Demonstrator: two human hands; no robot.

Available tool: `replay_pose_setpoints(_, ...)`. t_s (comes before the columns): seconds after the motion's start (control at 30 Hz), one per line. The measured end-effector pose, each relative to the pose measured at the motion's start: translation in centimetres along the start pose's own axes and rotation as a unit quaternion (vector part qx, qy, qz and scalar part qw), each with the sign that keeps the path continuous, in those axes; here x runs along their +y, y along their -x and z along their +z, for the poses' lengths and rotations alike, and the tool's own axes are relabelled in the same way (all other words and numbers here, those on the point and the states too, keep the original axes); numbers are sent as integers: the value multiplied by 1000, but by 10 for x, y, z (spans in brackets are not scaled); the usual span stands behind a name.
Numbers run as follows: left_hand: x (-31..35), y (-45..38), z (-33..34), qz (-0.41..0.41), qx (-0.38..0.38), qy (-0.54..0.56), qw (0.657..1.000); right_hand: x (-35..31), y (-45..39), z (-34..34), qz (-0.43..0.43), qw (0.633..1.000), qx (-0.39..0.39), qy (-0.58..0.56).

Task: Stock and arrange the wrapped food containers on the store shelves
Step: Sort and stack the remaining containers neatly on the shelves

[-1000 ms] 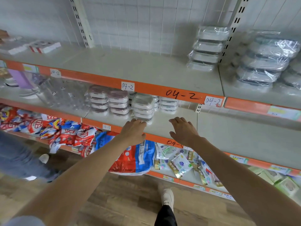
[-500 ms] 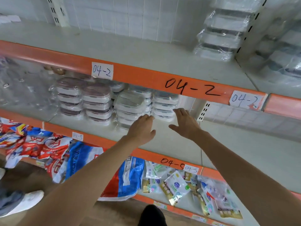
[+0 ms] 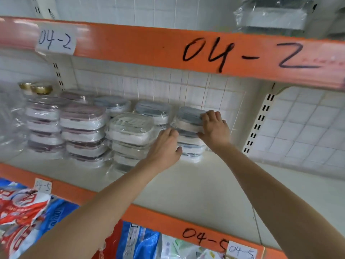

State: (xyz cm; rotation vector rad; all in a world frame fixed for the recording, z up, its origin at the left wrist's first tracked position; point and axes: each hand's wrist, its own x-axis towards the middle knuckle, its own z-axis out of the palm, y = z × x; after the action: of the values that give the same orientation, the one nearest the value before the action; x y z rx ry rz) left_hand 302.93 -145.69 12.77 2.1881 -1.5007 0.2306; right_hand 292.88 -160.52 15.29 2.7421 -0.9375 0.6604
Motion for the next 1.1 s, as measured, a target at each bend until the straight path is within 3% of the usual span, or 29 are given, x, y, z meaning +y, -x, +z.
replay_pose_setpoints(0.17,11,-46,24,40,5,-123,992,62,91,-14,88,994,45,-35)
replay_pose_setpoints(0.33,18,-70,49,87,-29,-204,975,97,172,-3,134,990,-41,11)
replay_pose_setpoints(0.4,18,-74,49,97,-31,-203,974,98,183,5,122,991,-50,31)
replay_pose_setpoints(0.5,20,-68,36,122,-26,-197,972,87,187,14,107,985,-125,48)
replay_pose_setpoints(0.63,22,-20,11,256,63,-184,947,85,174,17,102,986,-130,-5)
replay_pose_setpoints(0.7,20,10,9,295,60,-172,938,84,163,15,132,978,-153,-55)
replay_pose_setpoints(0.8,15,44,18,294,-26,-179,939,82,154,20,150,963,-212,-66)
replay_pose_setpoints(0.97,2,50,47,193,-185,-74,961,85,154,30,137,970,-197,-40)
replay_pose_setpoints(1.1,-1,29,60,146,-303,-69,939,79,164,27,114,964,-231,-59)
